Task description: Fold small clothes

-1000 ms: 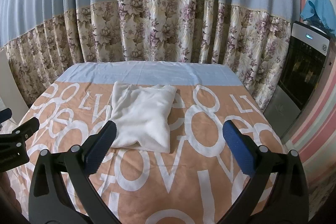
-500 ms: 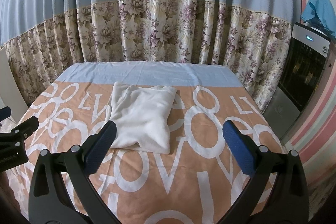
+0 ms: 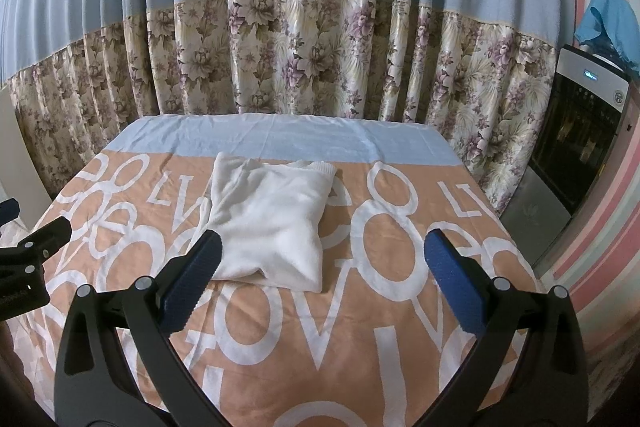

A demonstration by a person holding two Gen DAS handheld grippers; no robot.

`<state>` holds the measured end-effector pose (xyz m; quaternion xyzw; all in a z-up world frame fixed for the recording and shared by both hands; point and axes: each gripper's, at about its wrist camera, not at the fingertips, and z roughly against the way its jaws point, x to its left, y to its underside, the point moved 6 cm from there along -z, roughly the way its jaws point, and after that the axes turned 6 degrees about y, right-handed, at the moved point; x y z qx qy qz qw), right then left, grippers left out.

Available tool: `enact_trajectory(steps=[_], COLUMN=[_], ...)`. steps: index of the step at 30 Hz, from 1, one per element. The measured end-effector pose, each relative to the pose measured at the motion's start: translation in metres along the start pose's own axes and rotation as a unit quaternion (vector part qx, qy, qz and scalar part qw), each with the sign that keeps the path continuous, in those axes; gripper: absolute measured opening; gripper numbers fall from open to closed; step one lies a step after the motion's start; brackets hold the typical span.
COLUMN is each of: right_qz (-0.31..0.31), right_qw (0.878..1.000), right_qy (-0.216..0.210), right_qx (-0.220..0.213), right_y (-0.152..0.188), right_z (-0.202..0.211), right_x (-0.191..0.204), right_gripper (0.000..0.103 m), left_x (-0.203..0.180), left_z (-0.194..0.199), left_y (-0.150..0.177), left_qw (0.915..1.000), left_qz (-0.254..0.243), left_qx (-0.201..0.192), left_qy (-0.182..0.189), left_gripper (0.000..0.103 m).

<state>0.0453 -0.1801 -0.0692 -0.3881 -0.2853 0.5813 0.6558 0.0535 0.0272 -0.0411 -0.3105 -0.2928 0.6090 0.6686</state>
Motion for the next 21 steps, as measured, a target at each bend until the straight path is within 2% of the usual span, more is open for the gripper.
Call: enact_trajectory(steps=[6, 16, 21], right_qz=[0.001, 0.002, 0.002], right_qw=[1.000, 1.000, 1.000], right_qy=[0.001, 0.000, 0.000], right_qx=[0.000, 0.001, 0.004], right_y=[0.000, 0.000, 0.003], right_z=[-0.001, -0.001, -0.003], right_x=[-0.001, 0.000, -0.005], right_gripper=[0.100, 0.100, 0.100], left_x=[0.003, 0.011, 0.012], left_z=[-0.001, 0.003, 0.002], left_y=[0.001, 0.000, -0.001], left_qw=[1.0000, 0.9999, 1.0000], left_qz=[0.005, 0.000, 0.003], left_qx=[0.005, 0.003, 0.007], left_qy=[0.004, -0.014, -0.006], left_gripper=[0.101, 0.101, 0.101])
